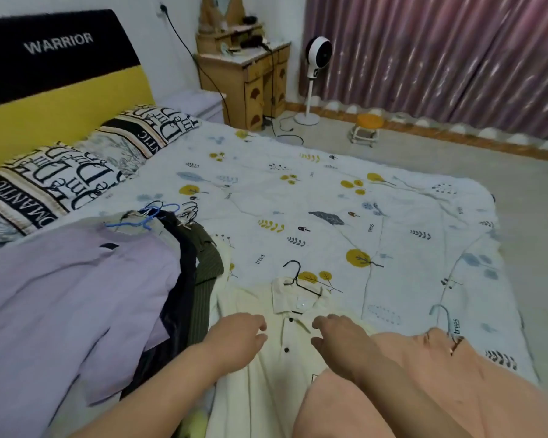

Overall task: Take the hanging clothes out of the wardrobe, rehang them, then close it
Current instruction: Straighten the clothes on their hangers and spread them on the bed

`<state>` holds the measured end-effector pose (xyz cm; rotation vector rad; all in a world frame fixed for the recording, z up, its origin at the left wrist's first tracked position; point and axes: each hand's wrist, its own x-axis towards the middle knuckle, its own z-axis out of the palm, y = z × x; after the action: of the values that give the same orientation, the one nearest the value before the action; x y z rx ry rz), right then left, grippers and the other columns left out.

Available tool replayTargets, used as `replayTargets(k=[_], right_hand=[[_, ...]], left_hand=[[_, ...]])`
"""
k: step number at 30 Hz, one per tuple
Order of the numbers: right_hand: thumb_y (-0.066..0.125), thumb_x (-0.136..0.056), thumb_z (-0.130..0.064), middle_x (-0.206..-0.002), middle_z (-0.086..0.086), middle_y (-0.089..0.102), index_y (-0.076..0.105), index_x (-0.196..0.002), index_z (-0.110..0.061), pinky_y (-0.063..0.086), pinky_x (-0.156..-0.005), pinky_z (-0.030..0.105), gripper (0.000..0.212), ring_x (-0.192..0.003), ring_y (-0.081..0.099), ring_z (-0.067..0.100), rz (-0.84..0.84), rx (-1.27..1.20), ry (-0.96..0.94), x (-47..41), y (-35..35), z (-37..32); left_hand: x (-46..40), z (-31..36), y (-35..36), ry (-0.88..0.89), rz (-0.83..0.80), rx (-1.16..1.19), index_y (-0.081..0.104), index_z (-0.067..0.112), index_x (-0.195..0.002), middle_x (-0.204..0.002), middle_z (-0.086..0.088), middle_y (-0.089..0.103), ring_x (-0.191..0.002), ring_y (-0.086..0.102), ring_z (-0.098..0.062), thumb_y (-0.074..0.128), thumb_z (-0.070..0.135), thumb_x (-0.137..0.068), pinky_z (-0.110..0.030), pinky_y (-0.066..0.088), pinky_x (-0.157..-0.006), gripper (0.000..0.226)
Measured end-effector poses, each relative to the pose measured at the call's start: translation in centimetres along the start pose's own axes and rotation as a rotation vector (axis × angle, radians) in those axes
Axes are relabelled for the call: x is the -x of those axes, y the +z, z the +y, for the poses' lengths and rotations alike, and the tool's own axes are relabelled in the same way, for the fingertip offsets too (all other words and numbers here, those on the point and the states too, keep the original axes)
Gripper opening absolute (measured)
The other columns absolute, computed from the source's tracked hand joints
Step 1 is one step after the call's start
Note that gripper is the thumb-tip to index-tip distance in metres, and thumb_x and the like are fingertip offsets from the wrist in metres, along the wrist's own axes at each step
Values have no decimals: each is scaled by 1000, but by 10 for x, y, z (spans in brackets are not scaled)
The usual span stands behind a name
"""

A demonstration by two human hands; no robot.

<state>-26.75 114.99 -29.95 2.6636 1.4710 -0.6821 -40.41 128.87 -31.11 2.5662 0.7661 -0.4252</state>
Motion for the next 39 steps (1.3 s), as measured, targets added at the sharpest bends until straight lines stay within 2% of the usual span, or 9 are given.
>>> replayTargets(k=[6,12,18,23,25,29,33,35,39], right_hand=[[41,-98,-29,-125,9,53,49,-127,-13,43,-92,35,34,-116,48,27,26,46,-63,52,-30,-34],[41,-97,-30,-128,8,50,45,-132,-16,40,-92,32,37,-118,47,26,23,92,-129,72,-51,-81],[41,-97,-31,-130,7,49,46,-130,-16,42,-95,33,37,-120,47,25,19,110,-159,62,-61,-159],[43,-96,-29,-127,7,53,50,-126,-15,42,-94,32,34,-117,50,25,33,85,-155,40,-59,-238],[44,-94,-27,-124,9,55,52,-123,-12,43,-92,33,33,-115,52,27,39,68,-142,28,-55,-267],[45,-92,-24,-115,10,57,56,-113,-10,42,-78,31,28,-106,55,28,60,12,-117,3,-43,-312],[43,-93,-24,-113,9,57,55,-114,-11,42,-77,32,27,-104,55,28,90,-17,-100,-25,-37,-338],[41,-95,-24,-117,8,55,52,-120,-12,41,-79,31,30,-109,52,28,99,-13,-88,-41,-38,-346],[41,-97,-25,-126,9,51,48,-128,-12,43,-93,34,34,-117,48,29,94,-24,-72,-82,-43,-354]], left_hand=[[75,5,-31,-20,81,6,46,17,-132,-128,-3,54,-115,51,-20,37,32,-98,-32,43,-94,38],[132,-32,-71,-71,182,-9,50,16,-126,-125,-5,55,-110,53,-22,38,31,-97,-34,44,-91,35],[179,-111,-99,-130,216,22,46,16,-131,-134,-5,49,-121,47,-22,39,29,-97,-27,36,-96,37],[205,-198,-121,-191,181,-49,42,18,-134,-136,-6,46,-124,45,-23,40,34,-97,-29,37,-99,40],[211,-232,-129,-208,177,-48,42,19,-134,-136,-5,47,-123,46,-22,40,35,-97,-30,38,-100,40],[214,-290,-141,-233,165,-44,43,20,-133,-135,-3,47,-123,46,-19,40,35,-97,-28,37,-100,40],[201,-331,-149,-235,146,-42,43,19,-133,-134,-3,48,-122,47,-19,40,36,-97,-27,37,-98,39],[187,-346,-152,-240,150,-27,44,20,-132,-134,-2,49,-122,48,-18,40,37,-97,-27,38,-96,39],[151,-365,-157,-258,170,33,44,19,-133,-135,-2,49,-122,48,-18,40,35,-97,-26,39,-96,39]])
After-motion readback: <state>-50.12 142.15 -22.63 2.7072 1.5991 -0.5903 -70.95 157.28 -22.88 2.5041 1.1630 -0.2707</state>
